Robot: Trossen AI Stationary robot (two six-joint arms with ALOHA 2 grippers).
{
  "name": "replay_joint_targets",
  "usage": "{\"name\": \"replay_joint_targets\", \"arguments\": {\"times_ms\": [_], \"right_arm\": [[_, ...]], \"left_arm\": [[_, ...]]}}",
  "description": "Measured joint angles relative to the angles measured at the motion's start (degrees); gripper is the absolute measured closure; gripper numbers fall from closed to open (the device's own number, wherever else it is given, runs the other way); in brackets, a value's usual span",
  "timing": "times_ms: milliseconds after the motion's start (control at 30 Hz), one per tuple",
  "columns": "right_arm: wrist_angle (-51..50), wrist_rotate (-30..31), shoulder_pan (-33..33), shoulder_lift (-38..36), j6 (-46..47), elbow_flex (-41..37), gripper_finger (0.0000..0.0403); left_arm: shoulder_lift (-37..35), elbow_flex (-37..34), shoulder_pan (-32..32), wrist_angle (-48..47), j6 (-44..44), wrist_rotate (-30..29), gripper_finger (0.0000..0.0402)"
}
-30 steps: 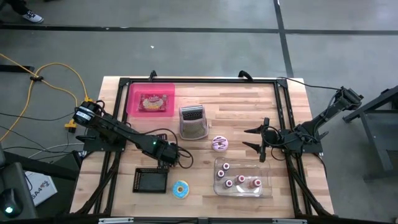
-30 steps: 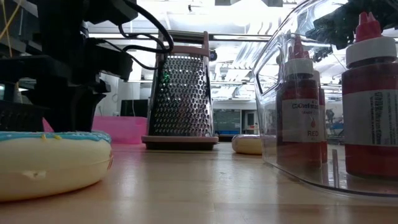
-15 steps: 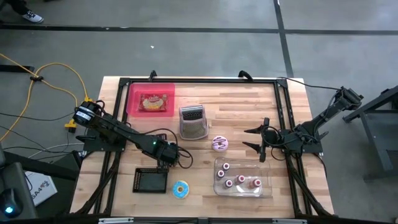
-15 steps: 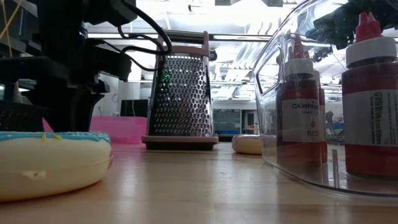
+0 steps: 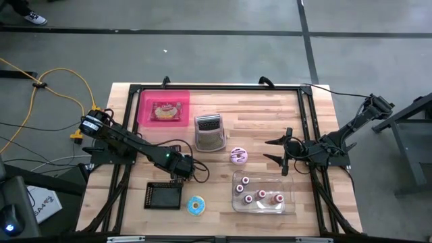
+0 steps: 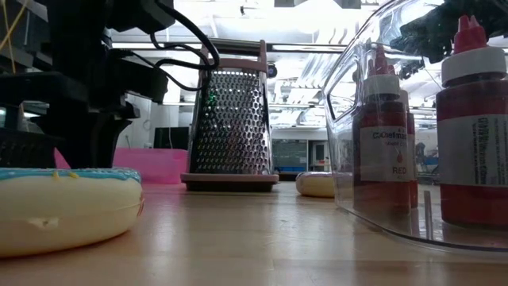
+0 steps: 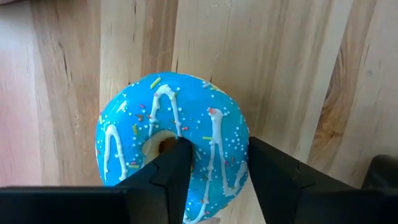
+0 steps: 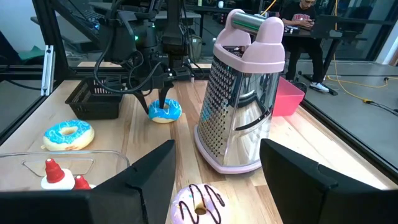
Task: Pick & Place Food Item
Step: Put the top blue donut into the black bin
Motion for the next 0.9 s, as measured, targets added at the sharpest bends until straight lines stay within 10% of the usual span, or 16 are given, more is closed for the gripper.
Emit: {"name": "replay_joint_targets", "arguments": {"times_ms": [900], "right_arm": [[0.00, -0.02, 0.02, 0.00, 0.04, 0.00, 0.0183]], "left_arm": [[-0.04, 0.00, 0.00, -0.37, 0.01, 0.90, 0.0286]]}}
